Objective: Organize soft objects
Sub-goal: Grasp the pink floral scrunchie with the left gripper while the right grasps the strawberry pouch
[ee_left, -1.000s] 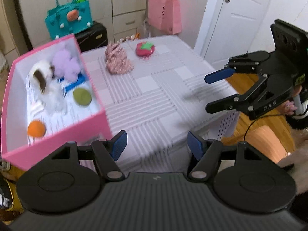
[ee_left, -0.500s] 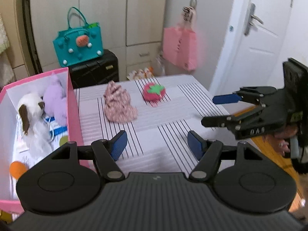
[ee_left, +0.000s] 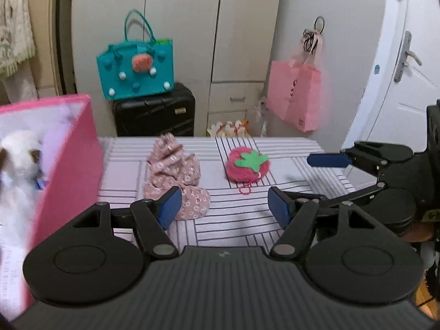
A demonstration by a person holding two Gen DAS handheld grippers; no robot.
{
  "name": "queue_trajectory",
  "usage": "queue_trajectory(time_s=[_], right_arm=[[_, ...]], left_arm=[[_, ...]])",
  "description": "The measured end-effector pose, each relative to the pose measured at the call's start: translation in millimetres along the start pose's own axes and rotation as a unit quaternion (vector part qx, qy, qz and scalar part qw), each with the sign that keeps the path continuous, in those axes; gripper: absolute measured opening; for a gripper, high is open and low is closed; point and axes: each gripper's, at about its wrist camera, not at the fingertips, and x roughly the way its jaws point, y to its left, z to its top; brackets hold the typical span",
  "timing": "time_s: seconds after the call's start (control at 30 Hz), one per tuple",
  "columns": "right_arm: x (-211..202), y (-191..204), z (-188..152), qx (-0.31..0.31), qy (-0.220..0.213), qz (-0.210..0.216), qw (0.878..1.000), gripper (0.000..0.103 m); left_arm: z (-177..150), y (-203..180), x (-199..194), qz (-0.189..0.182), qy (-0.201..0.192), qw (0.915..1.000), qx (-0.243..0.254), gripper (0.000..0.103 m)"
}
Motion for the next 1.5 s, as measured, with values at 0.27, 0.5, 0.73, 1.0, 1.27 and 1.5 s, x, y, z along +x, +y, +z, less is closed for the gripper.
queue_trajectory(time_s=[0.27,0.5,0.73,1.0,1.27,1.5], right_arm=[[52.4,-25.1,-1.3,0.028,0.033,0.029,0.999,0.078],[71.9,-37.4,5.0,0.068,0.022,0.071,0.995,0.078],[84.8,-34.6,7.3,0.052,0.03,0.067,0.996,0.079],[89.2,-31.2,4.4,0.04,0.04,0.065,0.996,0.056],[83.2,-24.3,3.0,0.031,0.037,0.05,0.998,0.041],[72.3,-24.1,0.6,0.037,0.033,0.034,0.998,0.037]], left_arm=[[2.4,13.5,54.0,0.085,-0.005,0.9957,-0.037,0.068],[8.2,12.5,71.1,0.132,-0.007,0.9909,-0.023,0.068],[14.1,18.2,82.4,0.164,0.0,0.9856,-0.04,0.073],[7.1,21.8,99.6,0.183,0.023,0.9818,-0.047,0.053],[3.2,22.9,85.0,0.18,-0.008,0.9819,-0.057,0.015],[0.8,19.7,60.4,0.146,-0.037,0.9862,-0.068,0.015]])
